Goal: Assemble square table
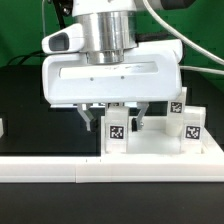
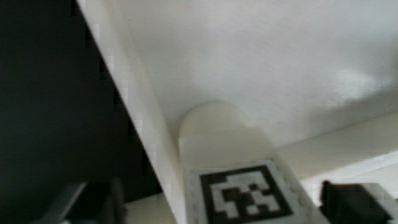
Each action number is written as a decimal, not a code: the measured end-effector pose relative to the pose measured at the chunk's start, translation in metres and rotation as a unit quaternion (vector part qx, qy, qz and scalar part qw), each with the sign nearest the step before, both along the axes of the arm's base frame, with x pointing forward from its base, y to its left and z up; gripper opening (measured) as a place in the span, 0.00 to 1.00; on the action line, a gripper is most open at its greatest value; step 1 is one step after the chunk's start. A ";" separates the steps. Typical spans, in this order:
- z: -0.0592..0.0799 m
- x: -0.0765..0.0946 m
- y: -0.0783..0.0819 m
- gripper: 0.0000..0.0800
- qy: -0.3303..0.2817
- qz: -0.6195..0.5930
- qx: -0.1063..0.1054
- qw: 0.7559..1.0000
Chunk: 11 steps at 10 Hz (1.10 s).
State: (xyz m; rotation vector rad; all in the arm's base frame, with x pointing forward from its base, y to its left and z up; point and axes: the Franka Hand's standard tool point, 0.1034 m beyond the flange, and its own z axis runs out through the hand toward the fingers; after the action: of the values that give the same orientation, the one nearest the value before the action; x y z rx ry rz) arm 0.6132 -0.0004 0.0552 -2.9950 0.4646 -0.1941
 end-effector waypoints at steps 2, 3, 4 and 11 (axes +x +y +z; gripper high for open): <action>0.000 0.000 0.000 0.48 0.006 -0.070 0.010 0.997; 0.000 0.000 0.000 0.36 0.011 -0.128 0.019 0.992; 0.000 0.000 0.000 0.36 0.013 -0.157 0.023 0.987; -0.004 0.010 0.009 0.35 0.100 -0.505 0.060 0.855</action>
Offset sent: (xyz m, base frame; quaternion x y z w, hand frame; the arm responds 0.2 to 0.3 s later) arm 0.0000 0.0000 0.0000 0.0000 0.0000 0.1938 0.9810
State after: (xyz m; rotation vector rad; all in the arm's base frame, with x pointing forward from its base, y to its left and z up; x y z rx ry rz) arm 0.6230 0.0082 0.0509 -2.3315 1.9332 0.0807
